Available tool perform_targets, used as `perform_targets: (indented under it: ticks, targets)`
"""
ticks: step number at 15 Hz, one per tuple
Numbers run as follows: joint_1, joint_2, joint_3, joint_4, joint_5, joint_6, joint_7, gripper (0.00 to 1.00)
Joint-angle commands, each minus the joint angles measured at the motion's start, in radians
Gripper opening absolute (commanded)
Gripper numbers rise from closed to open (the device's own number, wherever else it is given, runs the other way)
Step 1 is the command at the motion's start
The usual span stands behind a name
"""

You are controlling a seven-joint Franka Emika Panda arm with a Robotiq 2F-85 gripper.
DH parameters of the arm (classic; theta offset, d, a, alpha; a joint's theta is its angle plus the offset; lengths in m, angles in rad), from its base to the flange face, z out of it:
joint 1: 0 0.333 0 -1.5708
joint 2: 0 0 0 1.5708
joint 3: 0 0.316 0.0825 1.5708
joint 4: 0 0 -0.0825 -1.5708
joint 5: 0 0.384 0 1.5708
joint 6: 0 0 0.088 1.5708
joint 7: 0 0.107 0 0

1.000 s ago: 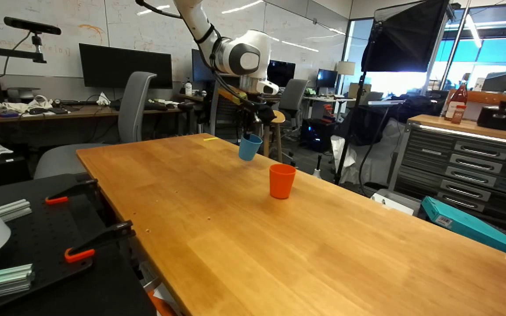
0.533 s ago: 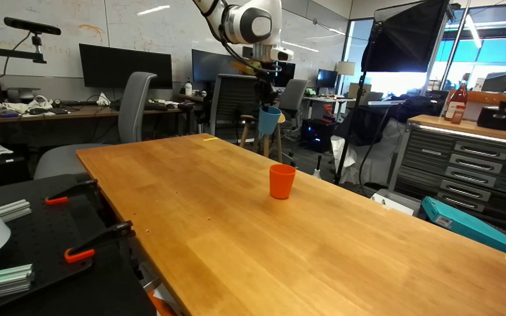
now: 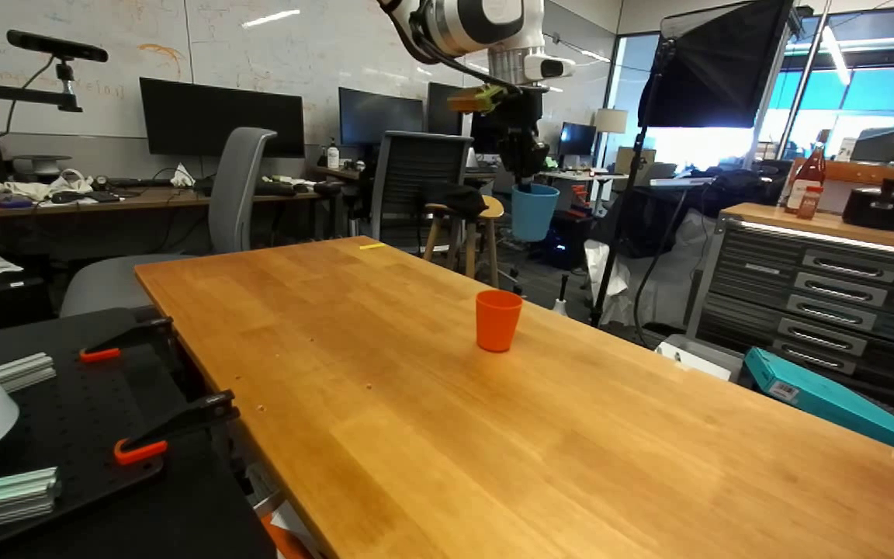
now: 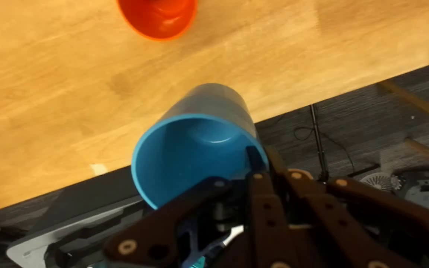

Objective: Put the blue cup into the orange cup

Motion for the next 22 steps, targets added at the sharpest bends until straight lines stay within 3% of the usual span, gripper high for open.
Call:
perform_targets:
  ticks: [1, 5, 9, 22]
  targets:
    - [-0.008, -0.084, -0.025, -0.116, -0.059, -0.042, 0.044, 0.01]
    - [-0.023, -0.129, -0.030, -0.224, -0.086, -0.084, 0.039, 0.01]
    - [-0.048, -0.128, -0.022, -0.261, -0.076, -0.084, 0.008, 0.01]
    - [-0.050, -0.085, 0.042, -0.250, -0.005, -0.005, 0.002, 0.01]
